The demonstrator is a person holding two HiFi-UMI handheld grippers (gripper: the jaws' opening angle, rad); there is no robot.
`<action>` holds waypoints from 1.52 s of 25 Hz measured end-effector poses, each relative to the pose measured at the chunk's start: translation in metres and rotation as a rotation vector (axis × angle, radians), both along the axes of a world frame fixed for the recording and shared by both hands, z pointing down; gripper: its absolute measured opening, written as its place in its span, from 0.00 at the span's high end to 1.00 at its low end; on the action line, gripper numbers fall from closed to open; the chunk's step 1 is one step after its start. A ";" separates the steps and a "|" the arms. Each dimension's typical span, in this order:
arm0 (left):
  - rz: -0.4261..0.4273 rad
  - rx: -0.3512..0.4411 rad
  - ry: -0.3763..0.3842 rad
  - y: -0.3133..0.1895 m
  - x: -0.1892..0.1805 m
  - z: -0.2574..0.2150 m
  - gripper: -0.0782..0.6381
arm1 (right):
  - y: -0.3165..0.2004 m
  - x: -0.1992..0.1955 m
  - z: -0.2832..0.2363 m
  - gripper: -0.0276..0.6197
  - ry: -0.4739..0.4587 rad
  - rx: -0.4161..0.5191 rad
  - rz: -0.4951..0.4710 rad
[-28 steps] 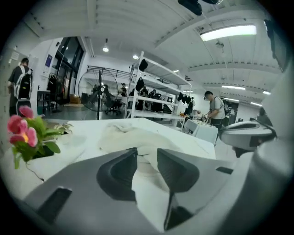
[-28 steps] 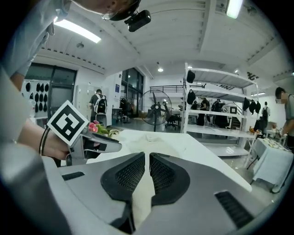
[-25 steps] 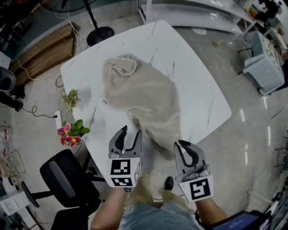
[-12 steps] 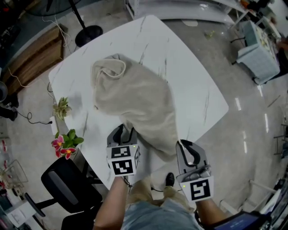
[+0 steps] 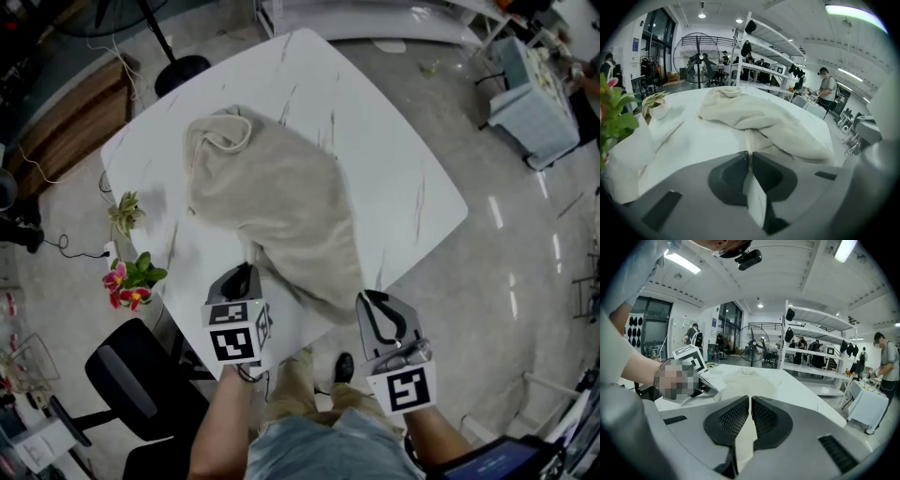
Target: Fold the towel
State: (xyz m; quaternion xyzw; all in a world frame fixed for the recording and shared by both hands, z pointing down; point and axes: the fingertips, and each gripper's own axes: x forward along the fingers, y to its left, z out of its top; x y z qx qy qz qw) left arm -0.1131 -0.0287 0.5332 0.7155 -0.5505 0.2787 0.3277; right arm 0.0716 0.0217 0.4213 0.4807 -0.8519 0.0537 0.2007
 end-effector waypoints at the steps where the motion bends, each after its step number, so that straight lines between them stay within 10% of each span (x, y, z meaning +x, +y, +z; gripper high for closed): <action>1: -0.012 -0.005 -0.004 0.011 -0.004 -0.001 0.85 | 0.004 0.000 0.000 0.91 0.001 0.002 -0.014; 26: -0.286 -0.082 -0.072 0.238 -0.083 -0.007 0.88 | 0.094 -0.011 -0.018 0.91 -0.005 0.058 -0.248; 38: -0.237 0.164 0.025 0.137 -0.067 -0.091 0.88 | 0.032 -0.039 -0.050 0.91 -0.009 0.109 -0.250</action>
